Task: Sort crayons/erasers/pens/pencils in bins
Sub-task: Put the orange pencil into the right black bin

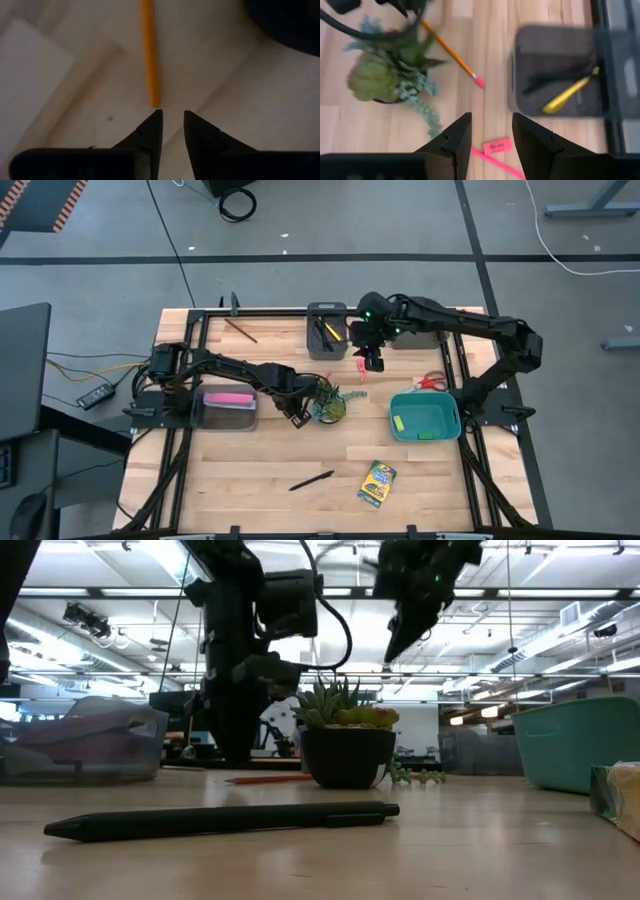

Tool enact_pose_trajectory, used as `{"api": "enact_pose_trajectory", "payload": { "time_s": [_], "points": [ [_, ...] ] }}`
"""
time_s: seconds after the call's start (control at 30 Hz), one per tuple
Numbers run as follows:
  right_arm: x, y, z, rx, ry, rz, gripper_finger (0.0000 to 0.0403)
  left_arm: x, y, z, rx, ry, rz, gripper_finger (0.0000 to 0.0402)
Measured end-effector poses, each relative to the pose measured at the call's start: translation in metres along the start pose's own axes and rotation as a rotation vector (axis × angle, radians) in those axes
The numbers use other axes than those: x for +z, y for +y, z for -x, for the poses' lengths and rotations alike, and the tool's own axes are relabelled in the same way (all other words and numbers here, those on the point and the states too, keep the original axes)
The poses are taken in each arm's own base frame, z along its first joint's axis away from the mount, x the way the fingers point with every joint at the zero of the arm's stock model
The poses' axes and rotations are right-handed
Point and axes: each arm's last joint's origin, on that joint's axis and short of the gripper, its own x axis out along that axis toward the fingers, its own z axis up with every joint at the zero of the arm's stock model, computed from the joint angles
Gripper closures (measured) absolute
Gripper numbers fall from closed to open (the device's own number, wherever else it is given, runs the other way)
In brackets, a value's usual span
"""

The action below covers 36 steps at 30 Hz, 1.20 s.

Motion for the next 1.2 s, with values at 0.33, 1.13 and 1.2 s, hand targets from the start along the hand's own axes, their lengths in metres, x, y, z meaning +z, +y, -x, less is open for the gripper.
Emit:
{"api": "enact_pose_trajectory", "payload": {
  "time_s": [0.33, 1.13, 1.2],
  "points": [
    [-0.016, -0.035, -0.026, 0.185, -0.005, 0.095, 0.0263, 0.011, 0.020, -0.018, 0.070, 0.055, 0.133, 0.0341],
    [-0.010, -0.033, -0.088, 0.269, -0.013, 0.252, 0.0289, 0.028, 0.051, -0.011, 0.039, 0.069, -0.166, 0.0399],
    [-0.009, -0.032, -0.088, 0.281, -0.016, 0.252, 0.0290, 0.028, 0.052, -0.008, 0.044, 0.061, -0.186, 0.0399]
  ]
}}
